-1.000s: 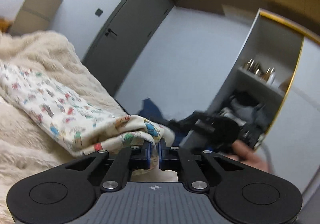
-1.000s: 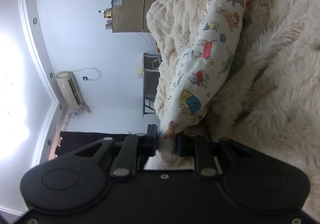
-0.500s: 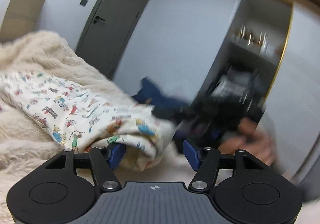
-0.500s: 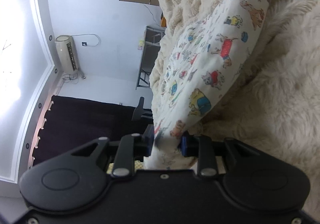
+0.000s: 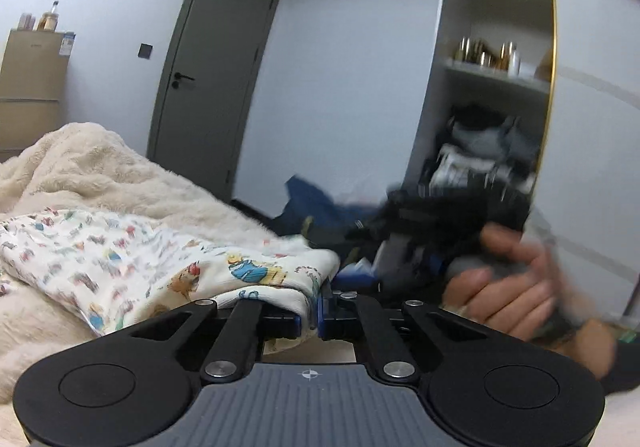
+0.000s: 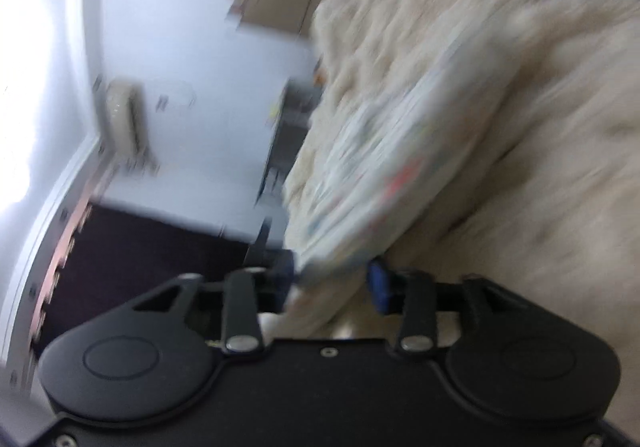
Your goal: Fold clothes
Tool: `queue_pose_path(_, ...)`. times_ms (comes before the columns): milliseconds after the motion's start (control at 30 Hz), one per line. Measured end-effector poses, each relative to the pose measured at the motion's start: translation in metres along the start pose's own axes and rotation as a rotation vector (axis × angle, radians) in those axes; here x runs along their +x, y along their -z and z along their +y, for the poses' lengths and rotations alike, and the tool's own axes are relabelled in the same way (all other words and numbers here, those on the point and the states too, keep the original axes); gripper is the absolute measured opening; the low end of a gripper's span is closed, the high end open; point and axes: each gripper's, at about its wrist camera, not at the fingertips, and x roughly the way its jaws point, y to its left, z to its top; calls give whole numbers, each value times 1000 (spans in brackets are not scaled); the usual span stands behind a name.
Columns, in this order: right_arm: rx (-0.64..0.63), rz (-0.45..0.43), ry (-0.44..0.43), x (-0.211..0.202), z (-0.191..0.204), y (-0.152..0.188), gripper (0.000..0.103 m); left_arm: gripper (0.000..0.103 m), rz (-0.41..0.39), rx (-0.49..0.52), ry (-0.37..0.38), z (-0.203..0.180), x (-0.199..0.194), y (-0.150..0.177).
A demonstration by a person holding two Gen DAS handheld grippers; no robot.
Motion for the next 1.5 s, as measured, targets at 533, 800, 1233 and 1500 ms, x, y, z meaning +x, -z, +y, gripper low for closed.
queue_pose_path(533,-1736,160,294,-17,127,158,73,4,101,188,-31,7,-101,-34)
queue_pose_path(800,-2110,150,616,54,89,209,10,4,136,190,-30,15,-120,-23)
queue_pose_path(1233,-2425,250,586,-1,89,253,30,66,384,508,-185,-31,-173,44)
queue_pose_path(1500,-2564,205,492,12,68,279,69,72,335,738,-389,-66,-117,56)
